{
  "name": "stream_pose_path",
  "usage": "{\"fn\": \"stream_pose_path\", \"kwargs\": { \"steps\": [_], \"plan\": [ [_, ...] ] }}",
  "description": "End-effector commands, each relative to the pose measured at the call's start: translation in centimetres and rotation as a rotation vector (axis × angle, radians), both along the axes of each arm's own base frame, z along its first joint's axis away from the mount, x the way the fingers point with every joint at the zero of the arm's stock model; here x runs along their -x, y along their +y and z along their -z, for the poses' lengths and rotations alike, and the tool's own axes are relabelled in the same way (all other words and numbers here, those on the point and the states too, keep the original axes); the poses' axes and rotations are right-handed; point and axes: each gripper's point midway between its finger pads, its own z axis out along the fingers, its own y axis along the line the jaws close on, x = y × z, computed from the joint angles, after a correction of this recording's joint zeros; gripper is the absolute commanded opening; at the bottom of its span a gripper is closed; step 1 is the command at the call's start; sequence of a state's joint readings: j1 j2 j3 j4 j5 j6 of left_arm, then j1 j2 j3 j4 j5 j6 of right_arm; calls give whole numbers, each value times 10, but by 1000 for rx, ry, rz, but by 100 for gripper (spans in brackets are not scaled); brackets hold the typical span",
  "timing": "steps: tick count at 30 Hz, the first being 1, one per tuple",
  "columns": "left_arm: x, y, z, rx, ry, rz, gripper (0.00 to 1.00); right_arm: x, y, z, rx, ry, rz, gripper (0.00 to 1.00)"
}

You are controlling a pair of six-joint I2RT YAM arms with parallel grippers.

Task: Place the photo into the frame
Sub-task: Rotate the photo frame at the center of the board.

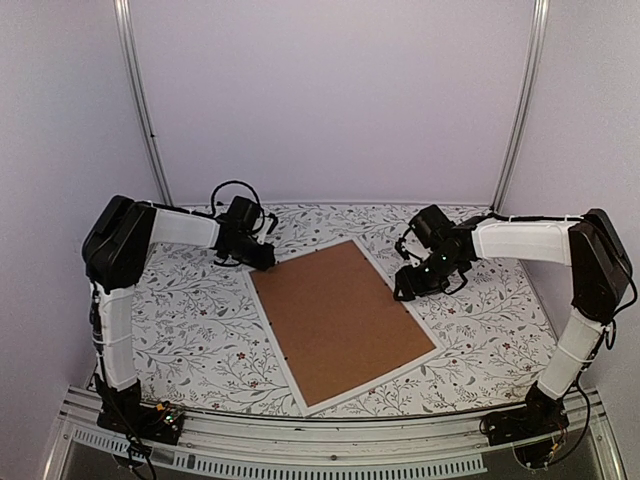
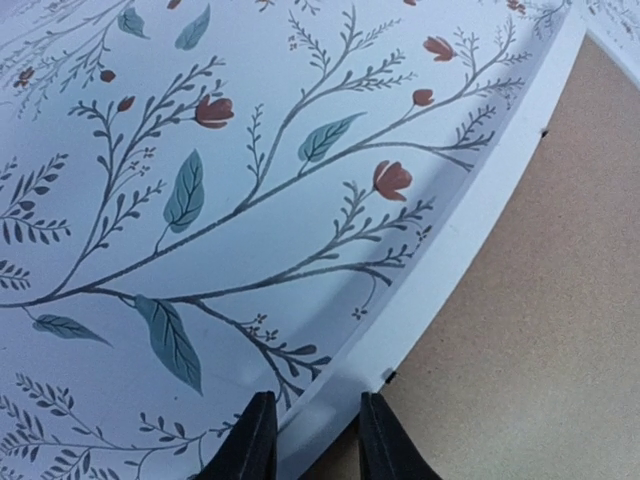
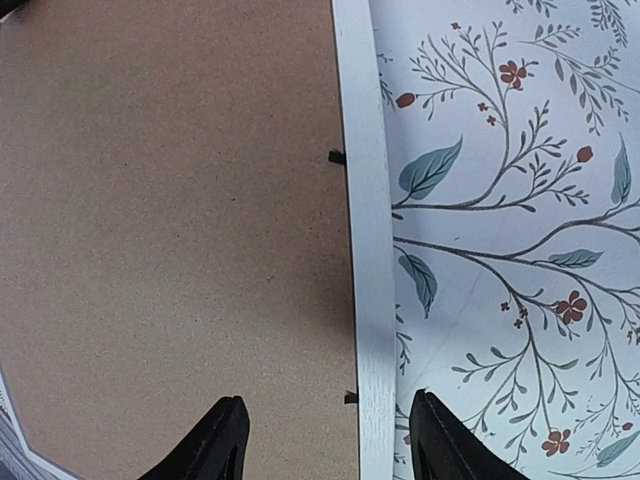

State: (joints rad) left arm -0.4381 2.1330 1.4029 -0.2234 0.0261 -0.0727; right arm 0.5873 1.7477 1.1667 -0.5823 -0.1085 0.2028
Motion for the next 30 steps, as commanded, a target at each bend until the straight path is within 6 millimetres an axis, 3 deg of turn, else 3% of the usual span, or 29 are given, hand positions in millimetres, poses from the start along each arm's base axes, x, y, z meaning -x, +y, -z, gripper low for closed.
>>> {"fn": "stream_pose_path", "kwargs": {
  "steps": [1, 7, 13, 23, 30],
  "plan": [
    [41, 35, 35, -67, 138, -119, 26, 1, -5, -3, -27, 10, 47, 58],
    [77, 70, 42, -27, 207, -321, 20, 1, -17, -2, -58, 52, 134, 58],
    [138, 85, 54, 118, 289, -438, 18, 4, -28, 5, -76, 100, 204, 59],
    [239, 64, 59, 219, 376, -439, 21, 27, -46, 28, -32, 171, 282, 61],
    [268, 46, 46, 228, 367, -399, 30, 36, -70, 13, 23, 122, 359, 62]
  ]
}}
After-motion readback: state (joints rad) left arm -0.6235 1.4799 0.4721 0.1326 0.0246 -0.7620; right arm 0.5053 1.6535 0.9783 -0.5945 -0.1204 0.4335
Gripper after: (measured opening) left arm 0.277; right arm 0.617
